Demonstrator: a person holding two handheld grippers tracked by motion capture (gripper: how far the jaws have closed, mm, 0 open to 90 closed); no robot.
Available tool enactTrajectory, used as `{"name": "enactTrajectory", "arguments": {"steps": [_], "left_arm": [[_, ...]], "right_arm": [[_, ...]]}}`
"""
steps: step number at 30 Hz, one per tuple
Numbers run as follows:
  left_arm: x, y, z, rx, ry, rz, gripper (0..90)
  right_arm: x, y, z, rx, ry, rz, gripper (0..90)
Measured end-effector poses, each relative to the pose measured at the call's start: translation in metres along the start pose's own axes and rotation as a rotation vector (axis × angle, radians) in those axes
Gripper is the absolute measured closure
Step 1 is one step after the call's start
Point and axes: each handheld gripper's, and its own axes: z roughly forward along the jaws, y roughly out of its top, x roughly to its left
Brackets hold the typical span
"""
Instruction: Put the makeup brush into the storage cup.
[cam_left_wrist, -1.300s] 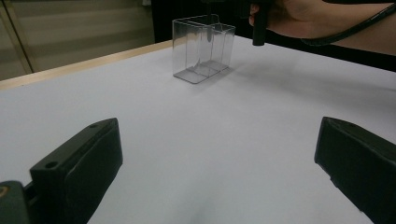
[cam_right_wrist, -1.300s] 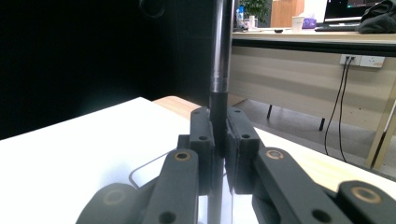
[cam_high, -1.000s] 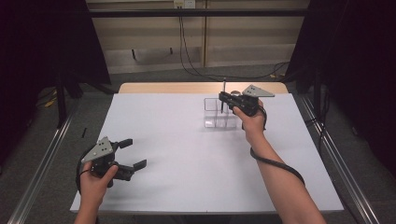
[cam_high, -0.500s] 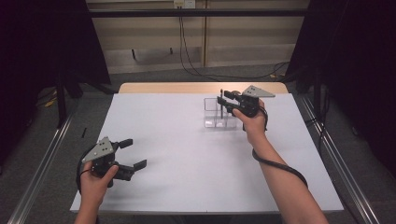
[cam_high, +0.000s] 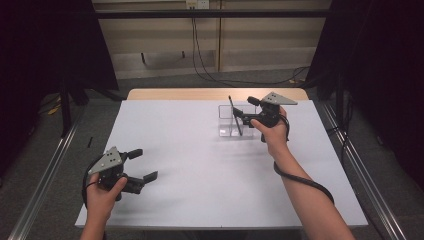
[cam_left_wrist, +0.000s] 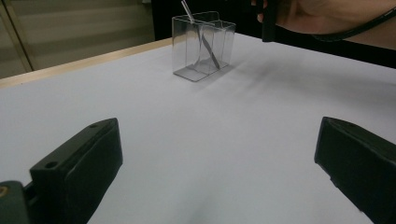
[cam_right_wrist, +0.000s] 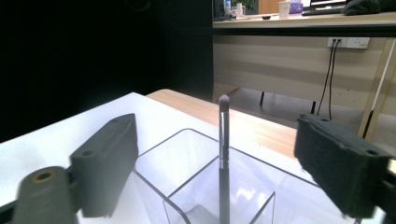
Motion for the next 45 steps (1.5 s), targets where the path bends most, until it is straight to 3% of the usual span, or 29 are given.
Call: {"name": "enactTrajectory", "arguments": {"steps": [8, 22, 34, 45], "left_arm": [[0.001, -0.002, 0.000, -0.004, -0.004, -0.002, 0.9], [0.000, -0.001, -0.002, -0.012, 0.000, -0.005, 0.9], [-0.001, 0.001, 0.002, -0.016, -0.006, -0.005, 0.9], [0.001, 0.003, 0.006, -0.011, -0.011, 0.003, 0.9]], "right_arm": [[-0.001, -0.001, -0.001, -0.004, -0.013, 0.023, 5.4], [0.005, 0.004, -0.003, 0.012, -0.006, 0.016, 1.2], [0.011, 0.006, -0.008, 0.027, 0.018, 0.003, 0.0], [0.016, 0.009, -0.012, 0.007, 0.044, -0.006, 0.0]]}}
